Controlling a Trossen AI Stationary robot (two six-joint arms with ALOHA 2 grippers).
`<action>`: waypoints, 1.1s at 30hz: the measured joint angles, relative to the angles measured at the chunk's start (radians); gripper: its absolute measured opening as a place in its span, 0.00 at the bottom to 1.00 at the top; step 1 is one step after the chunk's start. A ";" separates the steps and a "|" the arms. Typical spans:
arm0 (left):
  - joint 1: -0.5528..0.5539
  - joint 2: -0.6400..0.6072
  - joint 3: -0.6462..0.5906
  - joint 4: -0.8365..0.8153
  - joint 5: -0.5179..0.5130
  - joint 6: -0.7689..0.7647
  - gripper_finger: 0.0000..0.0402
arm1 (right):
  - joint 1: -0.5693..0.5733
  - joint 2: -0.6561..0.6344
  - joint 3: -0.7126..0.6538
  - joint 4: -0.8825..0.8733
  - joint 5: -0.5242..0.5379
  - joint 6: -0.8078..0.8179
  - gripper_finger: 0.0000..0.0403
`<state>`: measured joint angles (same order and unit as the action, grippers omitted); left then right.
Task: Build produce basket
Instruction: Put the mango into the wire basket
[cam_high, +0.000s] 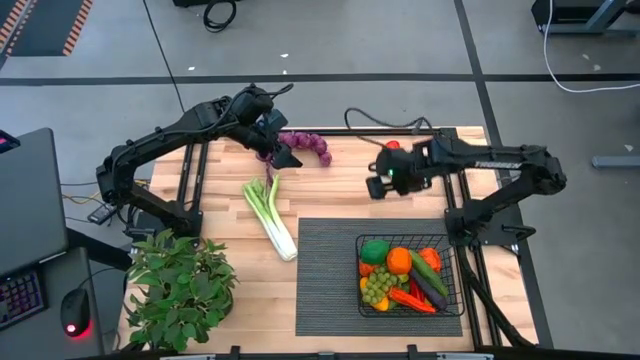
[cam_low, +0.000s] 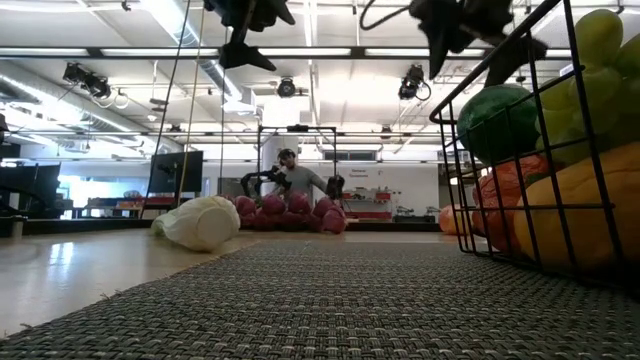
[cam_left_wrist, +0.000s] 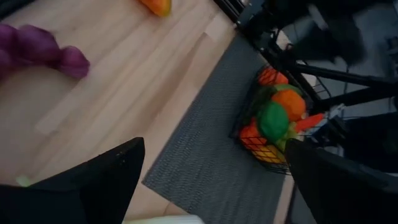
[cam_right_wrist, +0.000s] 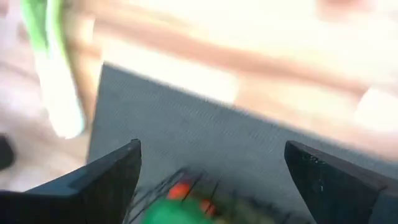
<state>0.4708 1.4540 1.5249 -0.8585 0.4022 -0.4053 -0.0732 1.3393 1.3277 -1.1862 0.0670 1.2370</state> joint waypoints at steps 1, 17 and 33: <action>-0.003 0.000 0.000 0.000 0.006 -0.007 0.98 | -0.032 0.000 0.000 -0.005 0.005 -0.037 0.99; -0.078 -0.002 0.000 0.030 0.011 -0.210 0.98 | -0.550 0.003 -0.210 0.183 0.019 -0.381 0.95; -0.126 -0.002 0.000 0.036 -0.043 -0.234 0.98 | -0.669 0.003 -0.439 0.497 -0.036 -0.400 0.95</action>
<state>0.3446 1.4517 1.5249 -0.8223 0.3592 -0.6391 -0.7422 1.3422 0.8891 -0.6893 0.0307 0.8368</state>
